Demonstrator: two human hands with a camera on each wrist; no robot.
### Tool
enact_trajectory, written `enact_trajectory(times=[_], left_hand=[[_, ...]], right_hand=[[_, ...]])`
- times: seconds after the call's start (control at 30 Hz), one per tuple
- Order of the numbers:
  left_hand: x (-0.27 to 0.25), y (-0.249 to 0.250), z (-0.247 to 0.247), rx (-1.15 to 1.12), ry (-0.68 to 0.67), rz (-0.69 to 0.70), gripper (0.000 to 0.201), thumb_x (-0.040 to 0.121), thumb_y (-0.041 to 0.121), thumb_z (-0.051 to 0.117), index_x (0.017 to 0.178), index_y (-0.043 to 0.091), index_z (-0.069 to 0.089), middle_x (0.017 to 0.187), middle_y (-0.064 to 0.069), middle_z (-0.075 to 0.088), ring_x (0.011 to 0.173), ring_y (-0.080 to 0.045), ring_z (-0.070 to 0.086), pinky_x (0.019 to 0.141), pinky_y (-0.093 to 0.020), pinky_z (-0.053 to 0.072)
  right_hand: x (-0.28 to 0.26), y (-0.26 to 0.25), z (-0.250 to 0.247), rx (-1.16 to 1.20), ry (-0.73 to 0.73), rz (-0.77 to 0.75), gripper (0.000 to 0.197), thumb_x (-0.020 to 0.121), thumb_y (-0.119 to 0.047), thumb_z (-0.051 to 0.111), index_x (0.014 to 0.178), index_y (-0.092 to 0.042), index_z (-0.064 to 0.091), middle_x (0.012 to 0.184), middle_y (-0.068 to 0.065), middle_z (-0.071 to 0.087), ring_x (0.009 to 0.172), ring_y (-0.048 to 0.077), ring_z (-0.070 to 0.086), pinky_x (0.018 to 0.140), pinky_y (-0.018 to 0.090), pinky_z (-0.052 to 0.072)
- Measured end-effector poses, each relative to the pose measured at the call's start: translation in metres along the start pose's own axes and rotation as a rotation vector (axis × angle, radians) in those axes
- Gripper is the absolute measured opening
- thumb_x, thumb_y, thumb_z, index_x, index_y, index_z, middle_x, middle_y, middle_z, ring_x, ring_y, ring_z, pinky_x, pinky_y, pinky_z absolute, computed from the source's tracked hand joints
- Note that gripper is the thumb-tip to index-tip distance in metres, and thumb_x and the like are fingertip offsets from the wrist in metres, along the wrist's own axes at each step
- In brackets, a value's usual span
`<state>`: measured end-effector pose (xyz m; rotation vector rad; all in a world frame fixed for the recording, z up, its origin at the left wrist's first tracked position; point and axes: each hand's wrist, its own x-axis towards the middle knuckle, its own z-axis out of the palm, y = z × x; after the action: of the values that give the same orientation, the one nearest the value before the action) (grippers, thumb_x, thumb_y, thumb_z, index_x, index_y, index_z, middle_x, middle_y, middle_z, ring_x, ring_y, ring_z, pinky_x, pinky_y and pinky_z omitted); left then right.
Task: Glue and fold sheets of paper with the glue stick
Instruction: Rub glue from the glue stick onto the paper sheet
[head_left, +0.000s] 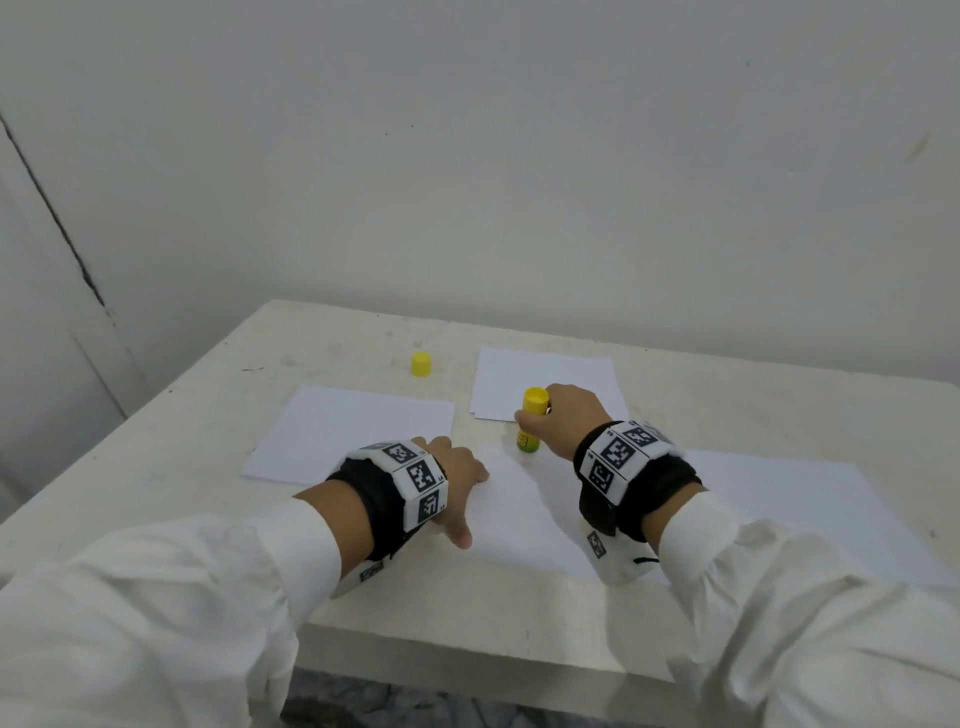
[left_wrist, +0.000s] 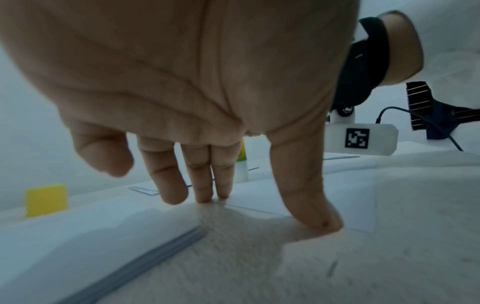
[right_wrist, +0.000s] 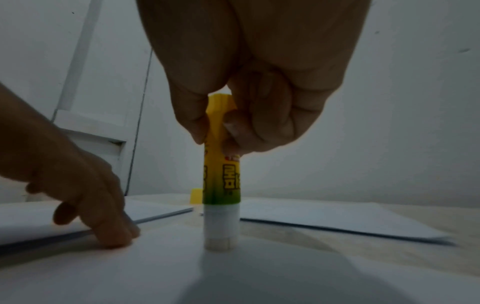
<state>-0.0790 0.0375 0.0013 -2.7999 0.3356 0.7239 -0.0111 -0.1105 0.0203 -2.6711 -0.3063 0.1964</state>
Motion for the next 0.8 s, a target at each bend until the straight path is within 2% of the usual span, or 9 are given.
enact_trajectory(times=[0.13, 0.3, 0.33, 0.43, 0.53, 0.6, 0.67, 0.73, 0.8], left_hand=[[0.001, -0.001, -0.002, 0.035, 0.003, 0.016, 0.089, 0.074, 0.061, 0.067, 0.146, 0.025, 0.029, 0.143, -0.001, 0.035, 0.129, -0.027, 0.034, 0.102, -0.044, 0.032], [0.003, -0.004, -0.001, 0.009, -0.010, 0.024, 0.098, 0.071, 0.064, 0.068, 0.149, 0.027, 0.021, 0.154, 0.004, 0.020, 0.138, -0.026, 0.022, 0.110, -0.046, 0.022], [0.004, -0.006, -0.001, -0.016, -0.029, 0.011, 0.102, 0.066, 0.068, 0.069, 0.148, 0.030, 0.021, 0.153, 0.006, 0.021, 0.138, -0.025, 0.022, 0.110, -0.046, 0.023], [0.015, -0.010, 0.005, -0.078, -0.049, -0.039, 0.123, 0.031, 0.083, 0.064, 0.139, 0.044, 0.022, 0.147, 0.009, 0.030, 0.135, -0.026, 0.027, 0.106, -0.052, 0.028], [0.034, -0.014, 0.012, -0.102, -0.072, -0.061, 0.128, 0.021, 0.084, 0.060, 0.137, 0.048, 0.019, 0.151, 0.006, 0.023, 0.140, -0.029, 0.021, 0.108, -0.054, 0.027], [0.022, -0.011, 0.004, -0.114, -0.061, -0.072, 0.130, 0.024, 0.083, 0.064, 0.139, 0.047, 0.016, 0.155, 0.002, 0.018, 0.142, -0.030, 0.018, 0.109, -0.055, 0.025], [0.009, -0.011, -0.004, -0.121, -0.069, -0.080, 0.127, 0.039, 0.078, 0.072, 0.144, 0.044, 0.010, 0.158, -0.002, 0.007, 0.143, -0.033, 0.015, 0.112, -0.054, 0.022], [0.003, -0.012, -0.008, -0.127, -0.094, -0.078, 0.121, 0.056, 0.070, 0.075, 0.149, 0.039, 0.003, 0.159, -0.003, -0.001, 0.144, -0.035, 0.011, 0.114, -0.052, 0.019], [0.003, -0.013, -0.008, -0.100, -0.088, -0.043, 0.122, 0.061, 0.071, 0.072, 0.151, 0.032, -0.002, 0.160, 0.004, -0.004, 0.146, -0.029, 0.000, 0.116, -0.051, 0.013]], right_hand=[[-0.009, 0.037, -0.019, -0.023, 0.056, 0.097, 0.035, 0.090, -0.035, 0.056, 0.066, -0.017, 0.036, 0.069, -0.001, 0.041, 0.072, 0.019, 0.044, 0.051, 0.023, 0.028], [-0.021, 0.072, -0.039, -0.067, 0.113, 0.186, 0.036, 0.091, -0.031, 0.054, 0.064, -0.014, 0.037, 0.066, 0.000, 0.040, 0.073, 0.022, 0.045, 0.050, 0.024, 0.027], [-0.023, 0.077, -0.042, -0.070, 0.124, 0.200, 0.036, 0.090, -0.031, 0.054, 0.064, -0.014, 0.037, 0.065, 0.000, 0.040, 0.072, 0.022, 0.045, 0.050, 0.025, 0.027], [-0.025, 0.086, -0.047, -0.070, 0.135, 0.239, 0.035, 0.090, -0.032, 0.055, 0.065, -0.015, 0.036, 0.067, 0.000, 0.040, 0.075, 0.023, 0.045, 0.050, 0.025, 0.026], [-0.029, 0.087, -0.050, -0.051, 0.133, 0.252, 0.031, 0.088, -0.029, 0.057, 0.067, -0.015, 0.038, 0.068, -0.001, 0.042, 0.077, 0.024, 0.047, 0.053, 0.028, 0.029], [-0.033, 0.080, -0.053, 0.042, 0.198, 0.205, 0.024, 0.085, -0.023, 0.058, 0.069, -0.014, 0.041, 0.067, -0.001, 0.044, 0.072, 0.023, 0.047, 0.055, 0.028, 0.031], [-0.039, 0.059, -0.054, 0.159, 0.242, 0.125, 0.023, 0.083, -0.022, 0.058, 0.069, -0.015, 0.042, 0.066, -0.001, 0.045, 0.064, 0.018, 0.044, 0.053, 0.027, 0.030], [-0.044, 0.029, -0.048, 0.179, 0.133, 0.015, 0.024, 0.083, -0.025, 0.059, 0.067, -0.015, 0.044, 0.066, -0.001, 0.046, 0.062, 0.015, 0.043, 0.052, 0.025, 0.031], [-0.045, -0.001, -0.033, 0.121, -0.050, -0.102, 0.028, 0.085, -0.028, 0.060, 0.066, -0.013, 0.045, 0.066, 0.002, 0.045, 0.061, 0.015, 0.042, 0.053, 0.027, 0.030]])
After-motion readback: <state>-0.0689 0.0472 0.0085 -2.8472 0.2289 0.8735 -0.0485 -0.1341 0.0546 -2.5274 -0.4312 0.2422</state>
